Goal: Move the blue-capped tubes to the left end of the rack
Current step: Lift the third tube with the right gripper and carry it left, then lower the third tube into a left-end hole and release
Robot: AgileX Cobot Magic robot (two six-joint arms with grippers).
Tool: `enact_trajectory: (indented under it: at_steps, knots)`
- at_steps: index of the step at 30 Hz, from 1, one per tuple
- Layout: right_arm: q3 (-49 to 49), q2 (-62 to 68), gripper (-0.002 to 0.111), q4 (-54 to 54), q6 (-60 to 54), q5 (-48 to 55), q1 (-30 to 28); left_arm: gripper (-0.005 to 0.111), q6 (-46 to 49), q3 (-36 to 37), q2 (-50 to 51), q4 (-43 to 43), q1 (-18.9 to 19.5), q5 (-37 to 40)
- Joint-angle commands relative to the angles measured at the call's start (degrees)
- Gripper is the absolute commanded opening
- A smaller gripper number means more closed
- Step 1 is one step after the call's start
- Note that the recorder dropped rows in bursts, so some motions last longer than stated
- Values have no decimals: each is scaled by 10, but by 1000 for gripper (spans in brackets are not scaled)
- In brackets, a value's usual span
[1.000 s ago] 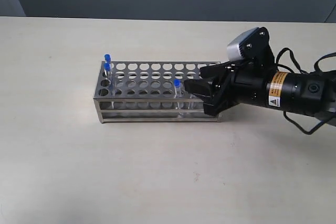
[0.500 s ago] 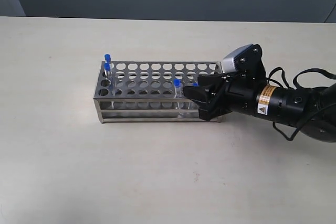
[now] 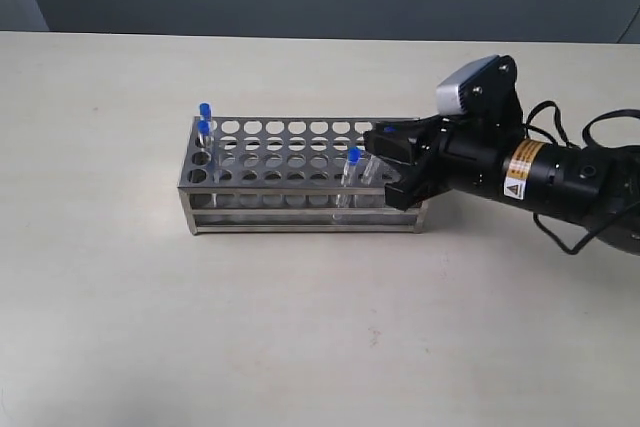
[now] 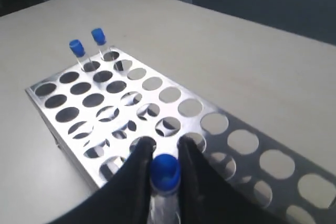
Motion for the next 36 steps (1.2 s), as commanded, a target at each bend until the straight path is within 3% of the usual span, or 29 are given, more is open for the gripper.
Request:
enact_trajectory:
  at_steps: [1,6,10,25,36]
  knots:
    - [0,-73,0,-7,2,45,-3,0,-1,2,-2,-2,-4,0]
    - [-9,-145,0,-12,6,52,-3,0,0,2,-2,-2,-4,0]
    - [-81,-150,0,-102,106,54,4,0,0,2,-2,-2,-4,0]
    - [-386,89,0,-300,281,170,191,0,-1,2,-2,-2,-4,0]
    - [-406,132,0,-298,271,185,198,0,-1,2,-2,-2,-4,0]
